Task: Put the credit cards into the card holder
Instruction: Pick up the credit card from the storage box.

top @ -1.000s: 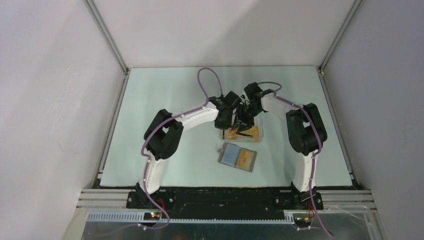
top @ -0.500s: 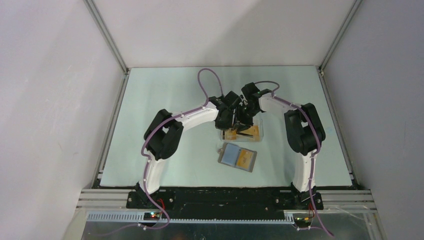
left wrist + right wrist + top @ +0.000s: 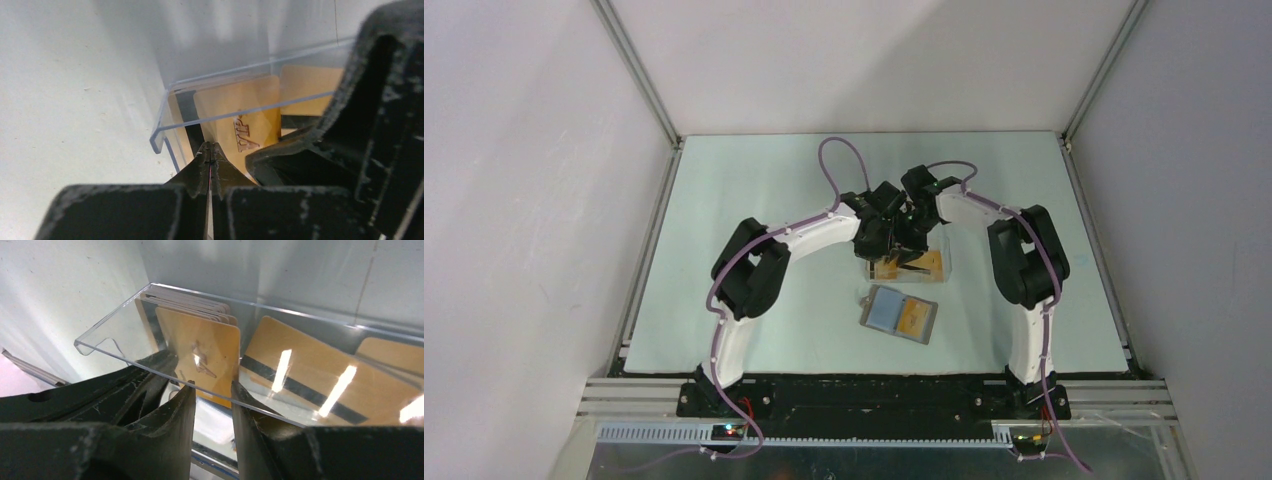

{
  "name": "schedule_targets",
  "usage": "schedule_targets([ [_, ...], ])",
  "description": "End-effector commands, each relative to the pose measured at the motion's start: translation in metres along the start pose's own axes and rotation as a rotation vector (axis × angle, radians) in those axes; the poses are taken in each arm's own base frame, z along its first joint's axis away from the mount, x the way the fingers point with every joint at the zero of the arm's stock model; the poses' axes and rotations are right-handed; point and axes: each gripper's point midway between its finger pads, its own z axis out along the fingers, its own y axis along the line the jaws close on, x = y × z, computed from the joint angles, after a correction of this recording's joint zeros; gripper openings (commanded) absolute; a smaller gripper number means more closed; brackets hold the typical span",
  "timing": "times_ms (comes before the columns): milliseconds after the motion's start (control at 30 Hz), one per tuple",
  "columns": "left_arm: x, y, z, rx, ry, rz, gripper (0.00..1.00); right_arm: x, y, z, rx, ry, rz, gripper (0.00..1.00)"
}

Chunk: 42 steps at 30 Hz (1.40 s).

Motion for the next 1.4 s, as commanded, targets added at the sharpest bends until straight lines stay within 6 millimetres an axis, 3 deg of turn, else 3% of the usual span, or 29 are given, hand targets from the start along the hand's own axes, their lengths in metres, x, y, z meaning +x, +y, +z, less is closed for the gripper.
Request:
schedule_targets([
  [0,0.004,-0.003,-0.001,0.019,0.028,0.003,0.00,0.004,-0.020,0.033,0.025,0.061,0.041,0.37],
  [200,0.003,0.000,-0.002,0.019,0.028,-0.002,0.00,0.007,-0.016,0.040,-0.025,0.087,0.065,0.37],
  [367,0.004,0.003,-0.001,0.014,0.031,-0.006,0.00,0.001,-0.018,0.025,0.007,0.036,0.046,0.37],
  [600,0.005,0.006,-0.001,0.003,0.030,-0.016,0.00,-0.005,-0.044,0.012,0.162,-0.037,0.002,0.39],
  [833,0.007,0.007,0.001,0.000,0.036,-0.023,0.00,-0.003,-0.051,0.009,0.201,-0.054,0.010,0.39],
  [1167,0.008,0.008,0.000,-0.003,0.037,-0.019,0.00,0.006,-0.016,0.020,-0.036,0.015,0.067,0.39],
  [1367,0.007,0.008,0.000,-0.003,0.035,-0.020,0.00,0.007,-0.010,0.025,-0.077,0.032,0.075,0.38],
])
